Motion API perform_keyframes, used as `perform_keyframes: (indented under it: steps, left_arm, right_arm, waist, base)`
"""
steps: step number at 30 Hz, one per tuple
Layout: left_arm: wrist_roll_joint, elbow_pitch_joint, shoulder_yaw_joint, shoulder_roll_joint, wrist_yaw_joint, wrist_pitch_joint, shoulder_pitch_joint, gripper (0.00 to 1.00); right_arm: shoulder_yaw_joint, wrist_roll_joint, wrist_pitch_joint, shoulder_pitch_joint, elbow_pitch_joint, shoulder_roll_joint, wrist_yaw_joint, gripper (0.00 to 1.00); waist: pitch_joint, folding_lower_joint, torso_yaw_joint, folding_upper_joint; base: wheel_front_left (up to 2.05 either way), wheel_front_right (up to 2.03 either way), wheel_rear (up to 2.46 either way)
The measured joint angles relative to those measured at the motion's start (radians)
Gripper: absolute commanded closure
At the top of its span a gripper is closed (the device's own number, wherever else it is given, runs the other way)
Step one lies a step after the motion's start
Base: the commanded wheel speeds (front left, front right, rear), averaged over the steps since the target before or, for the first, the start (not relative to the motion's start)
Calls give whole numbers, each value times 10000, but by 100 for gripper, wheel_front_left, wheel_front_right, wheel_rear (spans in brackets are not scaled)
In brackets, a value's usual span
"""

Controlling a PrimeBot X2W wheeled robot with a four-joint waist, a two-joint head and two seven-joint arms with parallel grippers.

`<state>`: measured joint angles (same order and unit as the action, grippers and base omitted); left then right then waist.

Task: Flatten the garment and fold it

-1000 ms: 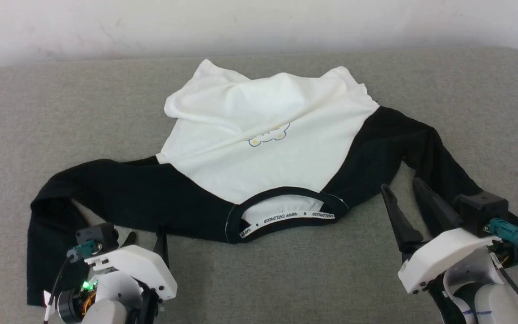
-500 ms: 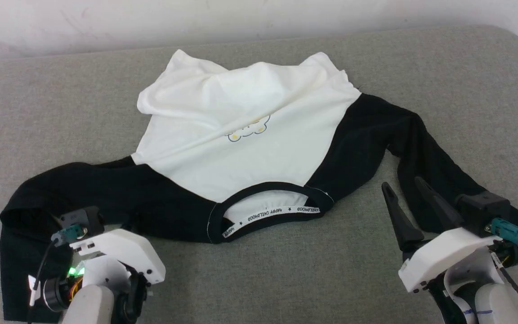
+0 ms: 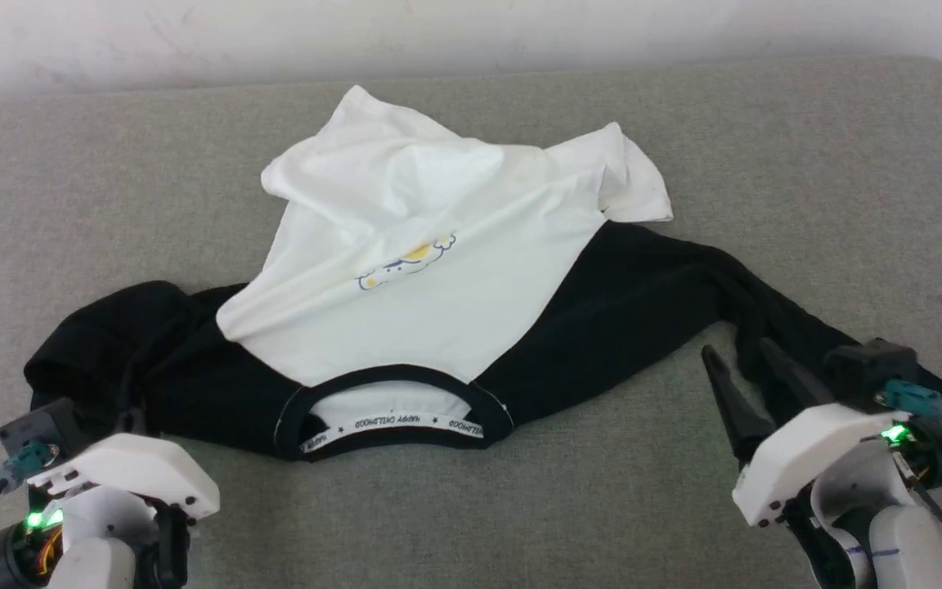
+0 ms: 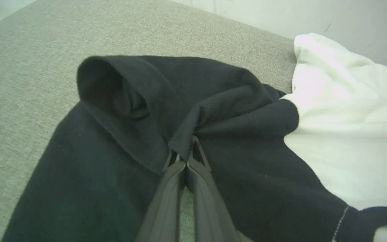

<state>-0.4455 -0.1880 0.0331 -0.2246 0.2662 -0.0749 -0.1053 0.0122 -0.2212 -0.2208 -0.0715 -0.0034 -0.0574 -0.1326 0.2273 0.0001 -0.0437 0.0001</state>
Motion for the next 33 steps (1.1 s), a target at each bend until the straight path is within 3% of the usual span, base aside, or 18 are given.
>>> perform_keyframes:
  steps: [11,23,24,26,27,33]
  left_arm:
    - [-23,105,-155,50,-13,0,-88,100]
    - [-40,-21,-514,228,-188,134,-449,100]
    - [-40,-46,-539,253,-188,136,-450,100]
    - [-69,-98,-579,282,-192,153,-453,100]
    - [-84,-125,-587,282,-192,180,-455,100]
    - [-173,-280,-587,280,-280,282,-452,100]
  right_arm:
    - [61,-851,-2313,-1063,1438,36,0,0]
    - [274,-1062,-2773,-2721,2982,36,0,0]
    - [282,-1070,-2800,-2818,3085,36,0,36]
    - [280,-1139,-2769,-2988,3256,36,0,90]
    - [284,-1160,-2708,-3047,3348,35,0,100]
    - [278,-1463,-2123,-2977,3578,46,10,100]
  waist:
    - [286,0,267,0]
    - [685,-1,610,0]
    - [705,0,632,0]
    - [728,0,664,0]
    - [724,0,667,0]
    - [494,0,596,0]
  base:
    - [0,0,0]
    - [0,0,0]
    - [0,0,0]
    - [0,0,0]
    - [0,0,0]
    - [0,0,0]
